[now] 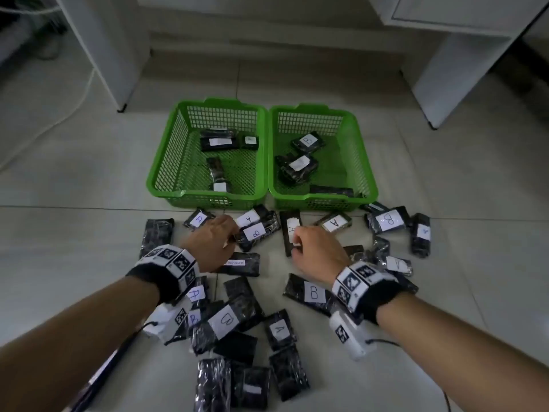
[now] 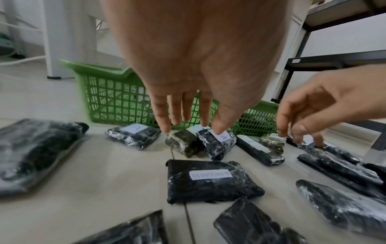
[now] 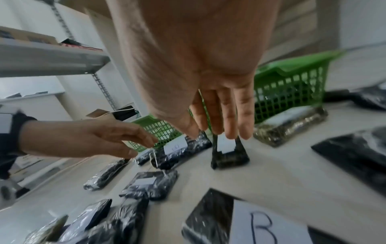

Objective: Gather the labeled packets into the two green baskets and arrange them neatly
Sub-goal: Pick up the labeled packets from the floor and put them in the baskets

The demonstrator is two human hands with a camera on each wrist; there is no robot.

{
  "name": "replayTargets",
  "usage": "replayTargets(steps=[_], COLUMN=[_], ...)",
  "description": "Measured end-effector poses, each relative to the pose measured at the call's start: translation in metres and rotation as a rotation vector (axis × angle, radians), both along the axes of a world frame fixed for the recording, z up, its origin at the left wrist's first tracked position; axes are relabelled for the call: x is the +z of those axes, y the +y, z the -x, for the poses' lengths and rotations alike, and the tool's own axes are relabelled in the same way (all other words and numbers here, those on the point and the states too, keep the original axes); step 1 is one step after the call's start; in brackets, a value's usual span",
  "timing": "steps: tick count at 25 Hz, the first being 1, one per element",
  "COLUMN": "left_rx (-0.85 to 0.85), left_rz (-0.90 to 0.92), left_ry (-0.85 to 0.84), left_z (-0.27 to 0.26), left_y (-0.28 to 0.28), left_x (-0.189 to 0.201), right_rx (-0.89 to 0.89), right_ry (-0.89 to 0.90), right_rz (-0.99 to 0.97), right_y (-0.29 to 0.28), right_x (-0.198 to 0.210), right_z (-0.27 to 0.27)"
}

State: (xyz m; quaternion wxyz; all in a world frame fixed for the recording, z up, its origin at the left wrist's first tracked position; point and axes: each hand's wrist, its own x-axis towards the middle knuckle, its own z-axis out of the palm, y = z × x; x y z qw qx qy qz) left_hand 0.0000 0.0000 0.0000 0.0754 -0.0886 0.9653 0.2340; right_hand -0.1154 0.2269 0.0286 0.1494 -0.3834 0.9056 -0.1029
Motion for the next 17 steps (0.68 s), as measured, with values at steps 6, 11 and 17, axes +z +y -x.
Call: replayTargets(steps=[6,11,17], left_rx=[0.179,0.266,0.36], left_rz=[0.065,0.052,-0.029], left_ry=[-0.014,-0.005,-0.016], left_z=[0.015,0.02,0.021], left_y=[0.017,0.028,0.036], left_x=[-0.027,-0.027,-0.022], right_rx=[-0.081,-0.025,-0.146], right_ry=[-0.208,-0.106,-0.087], right_rz=[-0.099,-0.154,0.025], right_y=[0.013,0.007,-0.001], right_x=[-0.03,-0.055,-0.062], right_z=[0.023,0.018,0.013])
